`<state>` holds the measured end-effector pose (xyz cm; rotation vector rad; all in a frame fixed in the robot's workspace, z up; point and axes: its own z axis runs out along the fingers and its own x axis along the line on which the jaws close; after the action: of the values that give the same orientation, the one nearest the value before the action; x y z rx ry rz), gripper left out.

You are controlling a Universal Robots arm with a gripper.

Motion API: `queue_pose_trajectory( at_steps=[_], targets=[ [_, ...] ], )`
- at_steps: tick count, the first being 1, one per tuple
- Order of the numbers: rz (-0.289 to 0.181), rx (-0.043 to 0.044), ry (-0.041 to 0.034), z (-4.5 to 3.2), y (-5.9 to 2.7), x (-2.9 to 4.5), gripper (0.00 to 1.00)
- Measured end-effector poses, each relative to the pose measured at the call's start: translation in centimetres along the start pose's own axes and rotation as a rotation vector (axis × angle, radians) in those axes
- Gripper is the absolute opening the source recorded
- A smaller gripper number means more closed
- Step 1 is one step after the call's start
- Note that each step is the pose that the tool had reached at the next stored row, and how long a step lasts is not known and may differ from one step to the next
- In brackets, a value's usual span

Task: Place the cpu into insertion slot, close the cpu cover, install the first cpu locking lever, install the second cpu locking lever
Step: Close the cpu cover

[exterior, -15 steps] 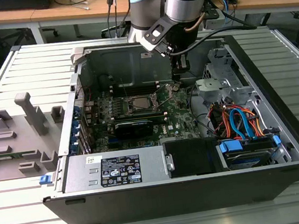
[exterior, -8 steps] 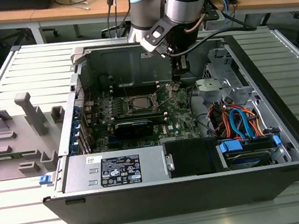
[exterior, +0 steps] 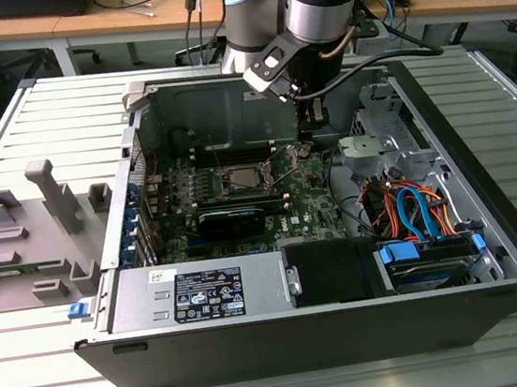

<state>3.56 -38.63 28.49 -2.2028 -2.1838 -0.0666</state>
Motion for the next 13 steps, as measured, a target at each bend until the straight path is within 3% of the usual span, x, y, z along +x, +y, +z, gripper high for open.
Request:
queue_pose_trajectory(
  at_steps=[13],
  targets=[
    [0.0,0.0,0.0,0.33,0.04,-0.02,0.11]
  ],
)
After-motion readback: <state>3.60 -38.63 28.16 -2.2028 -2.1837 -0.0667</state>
